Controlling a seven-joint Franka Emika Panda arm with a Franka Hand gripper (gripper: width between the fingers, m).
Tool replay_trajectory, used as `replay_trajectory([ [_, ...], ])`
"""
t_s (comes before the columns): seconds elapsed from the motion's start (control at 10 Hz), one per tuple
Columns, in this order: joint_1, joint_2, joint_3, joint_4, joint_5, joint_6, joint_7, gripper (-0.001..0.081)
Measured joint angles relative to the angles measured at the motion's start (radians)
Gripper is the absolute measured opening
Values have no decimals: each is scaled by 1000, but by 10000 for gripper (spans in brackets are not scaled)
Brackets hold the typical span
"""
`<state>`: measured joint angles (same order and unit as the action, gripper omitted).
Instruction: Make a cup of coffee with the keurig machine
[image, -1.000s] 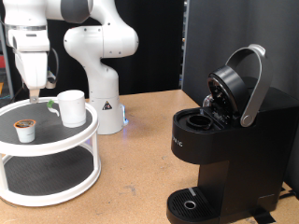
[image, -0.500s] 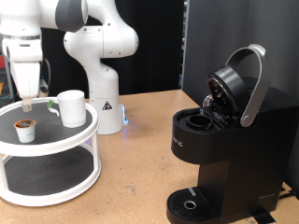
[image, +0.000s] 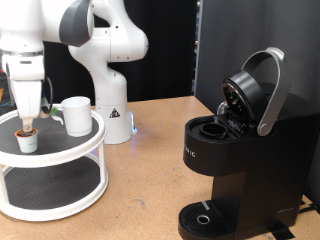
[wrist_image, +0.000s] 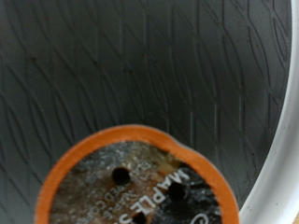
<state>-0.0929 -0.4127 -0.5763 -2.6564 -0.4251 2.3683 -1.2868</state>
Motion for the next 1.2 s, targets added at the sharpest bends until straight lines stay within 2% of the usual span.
replay_trajectory([
  [0.7,-5,76,-15,-53,0,155,2,800],
  [1.1,-5,85,-16,-61,1,164,2,800],
  [1.2,-5,85,-16,-61,3,164,1,689],
])
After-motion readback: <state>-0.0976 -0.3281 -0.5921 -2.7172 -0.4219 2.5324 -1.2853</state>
